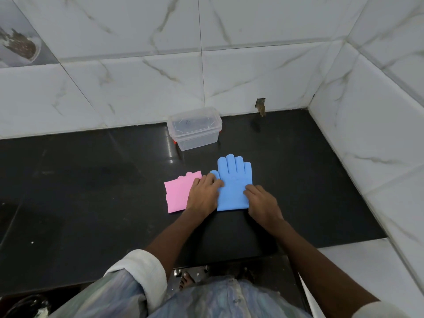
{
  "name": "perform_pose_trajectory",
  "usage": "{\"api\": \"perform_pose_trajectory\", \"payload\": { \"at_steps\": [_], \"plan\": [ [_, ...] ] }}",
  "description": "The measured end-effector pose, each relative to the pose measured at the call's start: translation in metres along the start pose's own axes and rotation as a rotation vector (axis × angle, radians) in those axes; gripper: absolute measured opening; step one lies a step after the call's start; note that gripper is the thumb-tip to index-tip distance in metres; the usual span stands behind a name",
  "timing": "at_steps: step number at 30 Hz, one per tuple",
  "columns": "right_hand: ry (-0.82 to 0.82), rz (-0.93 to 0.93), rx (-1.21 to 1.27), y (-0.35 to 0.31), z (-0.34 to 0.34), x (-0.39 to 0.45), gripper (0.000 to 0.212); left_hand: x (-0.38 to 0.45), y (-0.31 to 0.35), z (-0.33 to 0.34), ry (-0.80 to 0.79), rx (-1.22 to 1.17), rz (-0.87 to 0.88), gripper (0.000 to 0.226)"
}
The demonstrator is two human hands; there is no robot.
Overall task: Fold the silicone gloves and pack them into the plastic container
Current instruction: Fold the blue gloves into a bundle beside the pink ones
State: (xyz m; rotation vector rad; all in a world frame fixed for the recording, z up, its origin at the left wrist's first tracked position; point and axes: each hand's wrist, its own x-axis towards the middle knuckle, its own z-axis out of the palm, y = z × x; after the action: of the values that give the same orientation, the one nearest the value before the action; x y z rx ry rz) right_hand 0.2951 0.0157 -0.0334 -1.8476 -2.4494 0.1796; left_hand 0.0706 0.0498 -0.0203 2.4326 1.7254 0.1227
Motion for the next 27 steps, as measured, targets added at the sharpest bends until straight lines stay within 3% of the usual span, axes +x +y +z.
{"api": "perform_pose_trajectory", "payload": {
  "at_steps": [3, 7, 13, 16, 19, 22, 27],
  "plan": [
    [0.003, -0.049, 0.052, 0.011, -0.001, -0.01, 0.049, 0.005, -0.007, -0.003, -0.052, 0.063, 0.117, 0.043],
    [-0.144, -0.082, 0.038, 0.026, 0.001, -0.018, 0.076, 0.007, -0.012, -0.005, -0.101, -0.012, 0.101, 0.045],
    [0.006, -0.057, 0.094, 0.026, 0.001, -0.014, 0.046, 0.009, -0.014, -0.006, -0.122, -0.044, 0.119, 0.054],
    [0.119, 0.01, 0.286, 0.024, 0.0, -0.011, 0.029, 0.009, -0.015, -0.006, -0.145, -0.056, 0.117, 0.059],
    [0.205, 0.203, 0.651, 0.016, -0.003, 0.0, 0.029, 0.007, -0.017, -0.009, -0.159, -0.116, 0.119, 0.064],
    [0.115, 0.399, 0.864, 0.013, -0.012, 0.012, 0.029, 0.002, -0.021, -0.013, -0.19, -0.211, 0.115, 0.066],
    [-0.004, 0.429, 1.015, 0.021, -0.016, 0.015, 0.027, -0.002, -0.022, -0.007, -0.106, -0.149, 0.054, 0.035]
  ]
}}
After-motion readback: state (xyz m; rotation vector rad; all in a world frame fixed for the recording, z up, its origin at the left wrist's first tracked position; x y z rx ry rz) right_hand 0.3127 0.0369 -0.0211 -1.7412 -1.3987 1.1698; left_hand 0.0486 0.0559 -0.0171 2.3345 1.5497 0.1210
